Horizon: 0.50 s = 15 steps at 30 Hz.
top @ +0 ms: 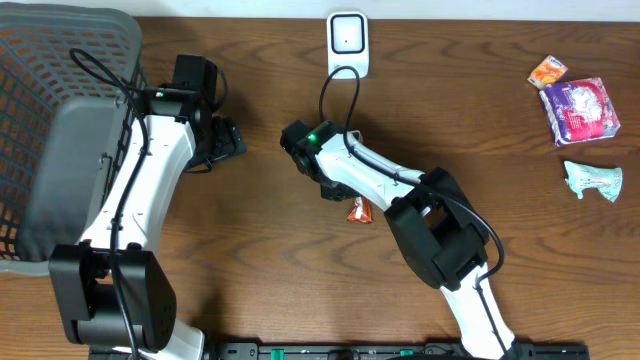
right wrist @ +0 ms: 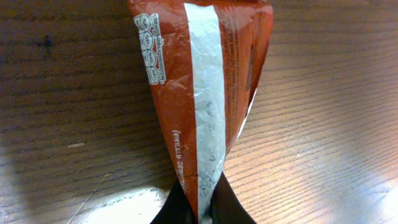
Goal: Scan the item barcode
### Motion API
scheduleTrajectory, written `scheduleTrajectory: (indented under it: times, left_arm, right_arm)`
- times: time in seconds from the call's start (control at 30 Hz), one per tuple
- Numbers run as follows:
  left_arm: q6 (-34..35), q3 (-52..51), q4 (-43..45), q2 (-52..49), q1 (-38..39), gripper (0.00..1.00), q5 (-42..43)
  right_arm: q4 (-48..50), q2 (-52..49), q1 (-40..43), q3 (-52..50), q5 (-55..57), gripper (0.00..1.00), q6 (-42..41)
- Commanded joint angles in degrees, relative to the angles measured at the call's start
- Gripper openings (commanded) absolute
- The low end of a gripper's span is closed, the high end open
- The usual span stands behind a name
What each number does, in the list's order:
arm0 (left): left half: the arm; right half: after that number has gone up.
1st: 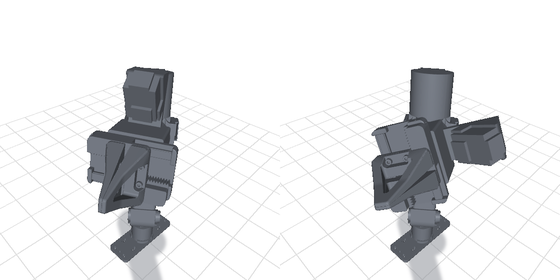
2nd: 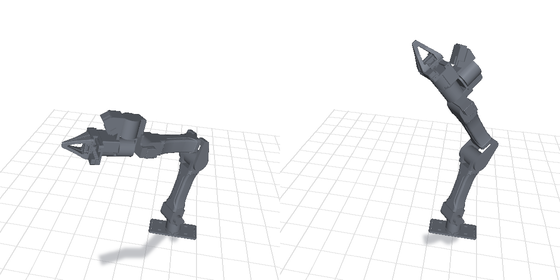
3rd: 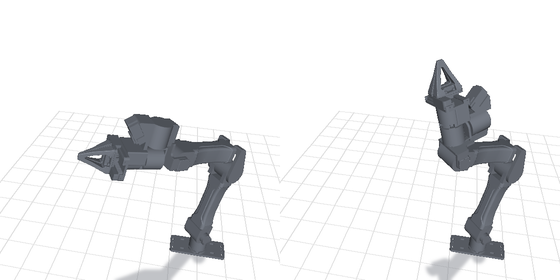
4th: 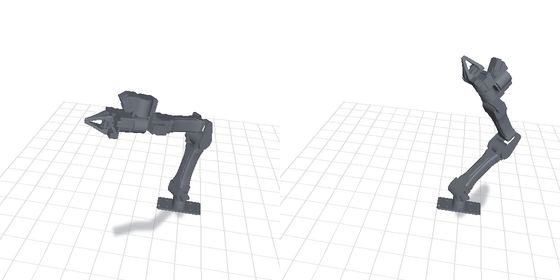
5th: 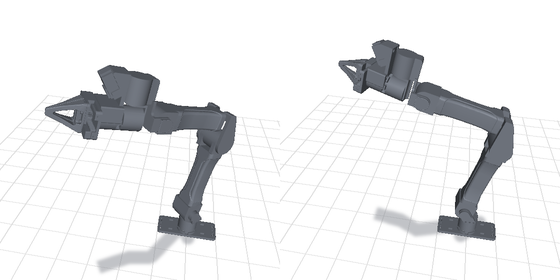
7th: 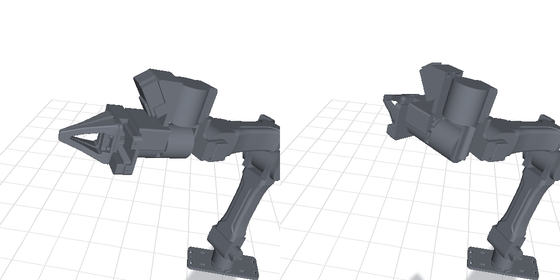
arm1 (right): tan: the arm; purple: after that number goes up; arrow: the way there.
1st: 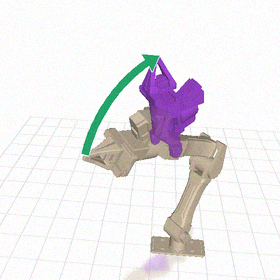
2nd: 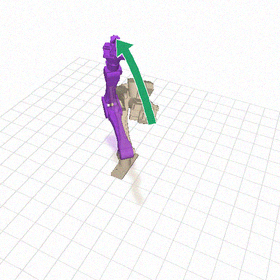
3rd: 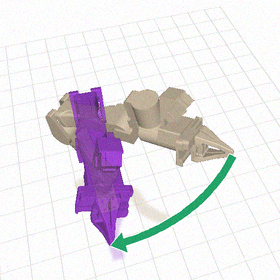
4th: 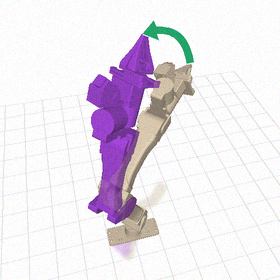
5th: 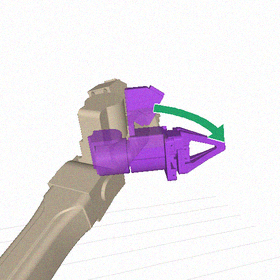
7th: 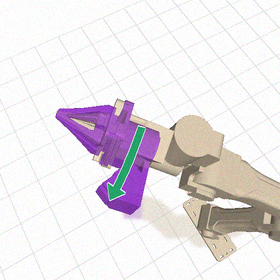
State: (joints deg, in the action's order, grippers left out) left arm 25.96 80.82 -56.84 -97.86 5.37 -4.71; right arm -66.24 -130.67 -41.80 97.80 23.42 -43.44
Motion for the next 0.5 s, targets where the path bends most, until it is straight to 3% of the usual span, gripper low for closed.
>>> scheduleTrajectory:
  times: [0.0, 0.13, 0.27, 0.33, 0.47]
  left_arm:
    - [0.94, -0.63, -0.33, -0.24, -0.11, 0.98, -0.92]
    - [0.94, -0.63, -0.33, -0.24, -0.11, 0.98, -0.92]
    - [0.94, -0.63, -0.33, -0.24, -0.11, 0.98, -0.92]
    - [0.94, -0.63, -0.33, -0.24, -0.11, 0.98, -0.92]
    - [0.94, -0.63, -0.33, -0.24, -0.11, 0.98, -0.9]
  right_arm:
    - [0.17, -0.74, 1.95, 2.54, -8.74, 0.01, 6.23]
    - [0.22, -0.26, 5.55, 7.52, -24.48, 0.01, 15.34]
    - [0.85, -0.26, 13.18, 13.73, -59.41, 0.01, 30.14]
    - [1.25, -0.26, 16.17, 13.64, -69.61, 0.01, 33.55]
    - [4.59, -0.39, 20.85, 8.9, -79.87, 0.01, 35.87]
